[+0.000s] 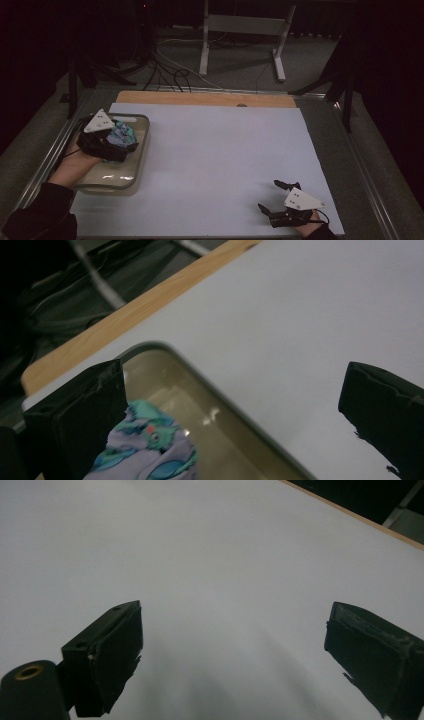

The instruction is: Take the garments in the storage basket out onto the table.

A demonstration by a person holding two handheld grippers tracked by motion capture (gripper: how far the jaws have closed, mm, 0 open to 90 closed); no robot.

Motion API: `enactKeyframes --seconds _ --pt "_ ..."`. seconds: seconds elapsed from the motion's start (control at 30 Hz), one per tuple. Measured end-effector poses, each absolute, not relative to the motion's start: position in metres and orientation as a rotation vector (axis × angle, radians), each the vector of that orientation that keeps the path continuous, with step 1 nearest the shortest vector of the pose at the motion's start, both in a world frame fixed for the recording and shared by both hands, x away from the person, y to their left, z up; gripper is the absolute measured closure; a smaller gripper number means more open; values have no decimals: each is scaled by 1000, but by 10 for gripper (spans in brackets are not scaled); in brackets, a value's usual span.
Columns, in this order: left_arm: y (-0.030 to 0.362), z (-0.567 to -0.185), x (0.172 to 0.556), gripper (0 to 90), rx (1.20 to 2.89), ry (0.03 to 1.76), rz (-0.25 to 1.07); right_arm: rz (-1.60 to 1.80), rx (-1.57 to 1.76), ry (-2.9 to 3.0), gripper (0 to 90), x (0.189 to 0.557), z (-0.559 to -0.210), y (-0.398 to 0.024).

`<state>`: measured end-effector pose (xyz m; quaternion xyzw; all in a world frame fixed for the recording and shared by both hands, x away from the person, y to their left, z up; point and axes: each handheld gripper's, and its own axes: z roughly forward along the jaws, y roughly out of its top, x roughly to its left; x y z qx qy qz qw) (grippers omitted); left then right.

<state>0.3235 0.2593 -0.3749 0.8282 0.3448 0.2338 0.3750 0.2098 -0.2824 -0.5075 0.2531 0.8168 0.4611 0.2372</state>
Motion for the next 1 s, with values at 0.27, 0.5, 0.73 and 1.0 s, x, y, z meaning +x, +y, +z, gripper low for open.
enactKeyframes --seconds 0.27,0.5,0.73,1.0 --pt "265 -389 343 0 2058 1124 677 1258 689 2242 89 209 -508 -281" --pt "264 -403 355 0 1956 1344 721 1261 693 2247 89 210 -509 -281" --pt "263 -421 368 0 1938 1518 696 1261 694 2247 89 210 -509 -282" --pt "267 -437 381 0 1957 1598 749 1260 698 2252 89 210 -510 -282"
